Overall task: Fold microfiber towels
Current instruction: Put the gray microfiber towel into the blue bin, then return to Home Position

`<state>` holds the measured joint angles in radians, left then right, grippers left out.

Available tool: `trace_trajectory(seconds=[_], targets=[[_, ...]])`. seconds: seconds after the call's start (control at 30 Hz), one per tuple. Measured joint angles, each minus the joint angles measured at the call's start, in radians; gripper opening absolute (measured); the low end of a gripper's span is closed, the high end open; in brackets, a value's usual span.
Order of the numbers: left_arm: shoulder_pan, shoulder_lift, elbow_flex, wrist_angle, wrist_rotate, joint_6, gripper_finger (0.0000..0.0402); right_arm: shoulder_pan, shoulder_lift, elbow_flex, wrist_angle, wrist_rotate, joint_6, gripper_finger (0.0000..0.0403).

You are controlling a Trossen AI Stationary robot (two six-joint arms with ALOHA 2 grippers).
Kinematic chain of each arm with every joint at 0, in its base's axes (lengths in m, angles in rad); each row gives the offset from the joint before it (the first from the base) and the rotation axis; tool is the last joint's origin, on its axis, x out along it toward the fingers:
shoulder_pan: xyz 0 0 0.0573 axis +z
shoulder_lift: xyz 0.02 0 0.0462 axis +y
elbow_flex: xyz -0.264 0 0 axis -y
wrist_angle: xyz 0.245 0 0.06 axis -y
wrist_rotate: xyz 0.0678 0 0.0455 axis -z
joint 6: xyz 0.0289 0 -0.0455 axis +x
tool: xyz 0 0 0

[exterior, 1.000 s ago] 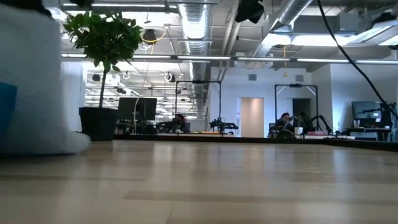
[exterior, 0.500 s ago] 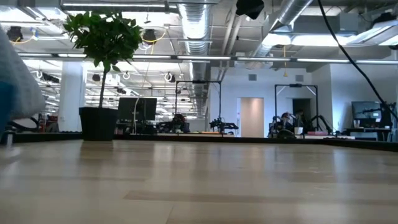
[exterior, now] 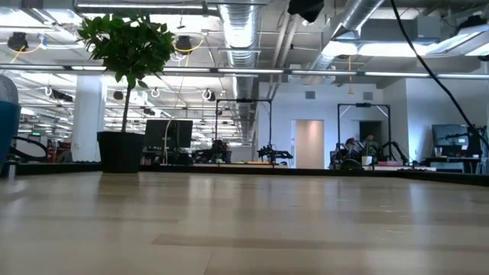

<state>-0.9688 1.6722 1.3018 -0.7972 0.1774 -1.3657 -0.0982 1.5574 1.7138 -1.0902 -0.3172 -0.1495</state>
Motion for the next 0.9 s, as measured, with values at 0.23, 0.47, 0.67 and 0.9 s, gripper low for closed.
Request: trace_trajectory(seconds=[0.23,0.47,0.67,0.9], targets=[[0.015,0.054,0.0,0.001,0.135,0.002,0.0028,0.0,0.0,0.0,0.027,0.0,0.019,0.0249],[0.02,0.055,0.0,0.003,0.135,0.019,0.0066,0.0,0.0,0.0,0.025,0.0,0.019,0.0249],[0.031,0.055,0.0,0.003,0.194,-0.004,0.0105,0.0,0.0,0.0,0.025,0.0,0.019,0.0249],[0.051,0.053,0.0,0.003,0.312,0.011,0.0115,0.0,-0.006,0.0,0.019,-0.001,0.019,0.0249]])
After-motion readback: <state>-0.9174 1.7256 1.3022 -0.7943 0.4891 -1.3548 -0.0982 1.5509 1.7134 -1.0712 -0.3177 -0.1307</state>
